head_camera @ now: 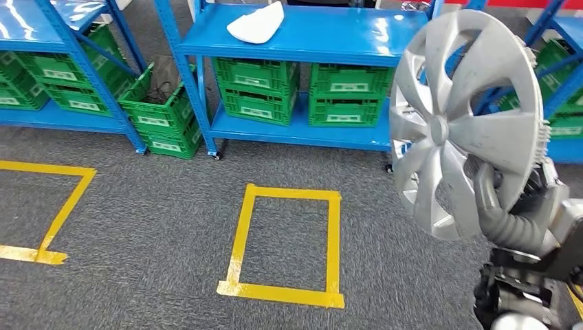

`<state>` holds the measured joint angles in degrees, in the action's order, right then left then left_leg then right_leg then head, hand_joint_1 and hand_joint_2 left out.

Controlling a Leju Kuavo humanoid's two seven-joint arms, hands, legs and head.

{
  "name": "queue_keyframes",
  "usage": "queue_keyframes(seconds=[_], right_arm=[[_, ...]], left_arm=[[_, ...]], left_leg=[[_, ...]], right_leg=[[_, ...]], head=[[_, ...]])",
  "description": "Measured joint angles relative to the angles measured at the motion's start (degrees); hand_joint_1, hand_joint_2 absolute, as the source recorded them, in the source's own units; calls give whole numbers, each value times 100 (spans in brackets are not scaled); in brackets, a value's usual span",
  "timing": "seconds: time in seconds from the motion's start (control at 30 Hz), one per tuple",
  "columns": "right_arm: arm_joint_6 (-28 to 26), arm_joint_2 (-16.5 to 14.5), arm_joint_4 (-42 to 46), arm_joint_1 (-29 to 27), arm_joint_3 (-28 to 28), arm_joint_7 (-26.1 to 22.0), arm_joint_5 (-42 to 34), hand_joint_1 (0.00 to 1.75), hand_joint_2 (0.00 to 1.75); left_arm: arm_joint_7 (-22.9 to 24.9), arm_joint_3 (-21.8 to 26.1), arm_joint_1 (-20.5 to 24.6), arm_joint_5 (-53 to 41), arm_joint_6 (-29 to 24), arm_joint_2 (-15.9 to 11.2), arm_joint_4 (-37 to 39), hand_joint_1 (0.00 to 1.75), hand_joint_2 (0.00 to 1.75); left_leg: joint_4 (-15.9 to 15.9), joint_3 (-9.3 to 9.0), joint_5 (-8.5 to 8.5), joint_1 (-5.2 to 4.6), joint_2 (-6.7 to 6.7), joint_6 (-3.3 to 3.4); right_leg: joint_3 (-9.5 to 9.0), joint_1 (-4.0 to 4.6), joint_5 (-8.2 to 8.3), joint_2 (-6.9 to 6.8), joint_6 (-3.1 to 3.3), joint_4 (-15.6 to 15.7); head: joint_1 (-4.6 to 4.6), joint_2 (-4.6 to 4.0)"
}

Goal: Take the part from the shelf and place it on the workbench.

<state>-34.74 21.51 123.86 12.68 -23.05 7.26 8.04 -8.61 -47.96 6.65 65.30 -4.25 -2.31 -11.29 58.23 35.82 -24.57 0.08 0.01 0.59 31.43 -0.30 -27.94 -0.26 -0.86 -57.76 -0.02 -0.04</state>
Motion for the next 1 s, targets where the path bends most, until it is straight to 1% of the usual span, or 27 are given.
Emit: queue_keyframes(seconds=[0.07, 0.1, 0.13, 0.17, 0.2, 0.23, 0.27, 0.3, 0.37, 0.4, 0.43, 0.47, 0.53, 0.57, 0.6, 0.63, 0.67, 0.7, 0.73, 0.77, 0.8, 0.83, 0.9, 0.93, 0.97, 1.0], right_arm=[[-4, -10, -1, -7, -1, -1, 1, 175, 175], [-5, -16, -2, -12, -1, 0, 2, 175, 175], [-7, -22, -3, -19, -1, 1, 2, 175, 175], [-8, -23, -3, -22, -1, 1, 2, 175, 175], [-8, -24, -3, -23, -1, 2, 2, 175, 175], [-9, -25, -3, -22, 0, 2, 2, 175, 175], [-11, -25, -2, -20, 1, 2, 2, 175, 175], [-14, -26, -2, -18, 1, 2, 2, 175, 175], [-16, -28, -2, -15, 1, 2, 3, 175, 175], [-16, -30, -2, -17, 1, 3, 4, 175, 175], [-16, -30, -2, -17, 1, 5, 8, 175, 175], [-16, -31, -2, -18, 2, 8, 11, 175, 175], [-11, -31, -3, -18, 2, 11, 17, 175, 175], [-8, -31, -4, -22, 2, 13, 17, 175, 175], [-5, -31, -7, -25, 2, 15, 17, 175, 175], [-3, -31, -11, -28, 2, 18, 17, 175, 175], [-1, -31, -14, -29, 2, 20, 17, 175, 175], [5, -31, -16, -25, 2, 21, 17, 175, 175], [15, -31, -16, -20, 2, 21, 17, 175, 175], [24, -32, -14, -15, 2, 21, 18, 175, 175], [32, -32, -10, -11, 2, 22, 19, 175, 175], [36, -33, -8, -10, 2, 25, 19, 175, 175], [36, -34, -7, -13, 2, 32, 17, 175, 175], [38, -36, -8, -13, 2, 30, 16, 175, 175], [42, -38, -10, -13, 2, 23, 11, 175, 175], [47, -42, -13, -12, 2, 12, 7, 175, 175]], left_arm=[[3, -3, -1, 0, -2, -1, 1, 0, 0], [5, -4, -1, 0, -3, -1, 1, 0, 0], [7, -6, -1, 0, -4, -1, 1, 0, 0], [8, -8, 0, 0, -5, -3, 2, 0, 0], [8, -9, 5, 0, -5, -5, 1, 0, 0], [8, -10, 12, 0, -5, -6, 1, 0, 0], [7, -13, 18, -1, -4, -5, 0, 0, 0], [7, -17, 18, -1, -4, -4, -1, 0, 0], [10, -31, 8, -3, -5, -3, 0, 0, 0], [13, -37, 3, -4, -7, -2, 0, 0, 0], [15, -41, 3, -5, -9, -2, 1, 0, 0], [18, -43, 4, -7, -10, -3, 1, 0, 0], [20, -45, 5, -11, -10, -4, 1, 0, 0], [24, -47, 3, -13, -10, -3, 1, 0, 0], [29, -50, 2, -14, -10, 0, 1, 0, 0], [35, -55, 0, -14, -10, 3, 1, 0, 0], [39, -62, 0, -14, -10, 5, 1, 0, 0], [39, -70, 1, -14, -10, 7, -1, 0, 0], [34, -77, 2, -13, -10, 9, -3, 0, 0], [27, -82, 5, -13, -8, 11, -5, 0, 0], [22, -85, 7, -12, -6, 14, -8, 0, 0], [20, -87, 7, -12, -4, 19, -9, 0, 0], [24, -92, 6, -12, -8, 27, -9, 0, 0], [26, -94, 5, -12, -13, 30, -10, 0, 0], [27, -96, 6, -12, -17, 32, -10, 0, 0], [28, -97, 6, -10, -21, 35, -11, 0, 0]], left_leg=[[846, 342, -484, 32, -7, -87], [1216, 462, -701, 53, -10, -123], [1452, 478, -840, 75, -10, -148], [1165, 268, -723, 82, -10, -145], [750, -8, -609, 87, -12, -139], [376, -242, -531, 84, -16, -121], [109, -398, -485, 76, -22, -93], [-26, -462, -474, 62, -28, -59], [-53, -440, -425, 37, -31, 26], [-66, -446, -388, 38, -28, 68], [-79, -448, -347, 44, -24, 110], [-91, -441, -302, 53, -19, 150], [-85, -376, -238, 40, -16, 194], [-79, -330, -212, 29, -16, 204], [-69, -286, -189, 17, -16, 206], [-57, -245, -169, 9, -17, 205], [-43, -210, -152, 1, -18, 202], [-28, -184, -139, -4, -18, 196], [-12, -158, -126, -17, -18, 184], [4, -132, -110, -25, -15, 164], [15, -105, -91, -26, -12, 138], [18, -80, -65, -24, -8, 103], [25, -42, -35, -8, -6, 34], [78, -1, -89, -5, -8, 1], [227, 69, -215, 0, -12, -27], [491, 183, -408, 13, -15, -53]], right_leg=[[115, -34, 145, -9, 66, 48], [188, -50, 216, -12, 83, 60], [269, -55, 268, -9, 82, 46], [311, -62, 292, -5, 62, 31], [343, -68, 313, -2, 37, 10], [374, -63, 329, 0, 6, -11], [396, -60, 348, 2, -31, -24], [409, -60, 370, 3, -72, -30], [420, -79, 416, 2, -156, -13], [448, -93, 400, 3, -190, -31], [503, -101, 315, 3, -217, -116], [594, -105, 151, 3, -236, -317], [841, -105, -299, 3, -255, -1001], [938, -102, -463, 3, -256, -1340], [970, -96, -529, 3, -251, -1534], [905, -88, -492, 3, -237, -1519], [739, -76, -369, 3, -211, -1289], [508, -58, -225, 2, -172, -911], [281, -36, -128, -3, -133, -532], [112, -16, -64, -6, -100, -245], [28, 3, -48, -8, -71, -89], [13, 21, -45, -9, -49, -54], [31, 18, 32, -10, 8, -13], [35, 5, 75, -16, 38, 20], [44, -14, 118, -23, 67, 54], [65, -26, 153, -30, 89, 70]], head=[[-68, 0], [-115, 0], [-168, 0], [-194, 0], [-222, 0], [-249, 0], [-260, 0], [-260, 0], [-240, 0], [-234, 0], [-217, 0], [-186, 0], [-104, 0], [-73, 0], [-53, 0], [-31, 0], [-7, 0], [20, 0], [42, 0], [54, 0], [62, 0], [62, 0], [67, 0], [59, 0], [41, 0], [14, 0]])
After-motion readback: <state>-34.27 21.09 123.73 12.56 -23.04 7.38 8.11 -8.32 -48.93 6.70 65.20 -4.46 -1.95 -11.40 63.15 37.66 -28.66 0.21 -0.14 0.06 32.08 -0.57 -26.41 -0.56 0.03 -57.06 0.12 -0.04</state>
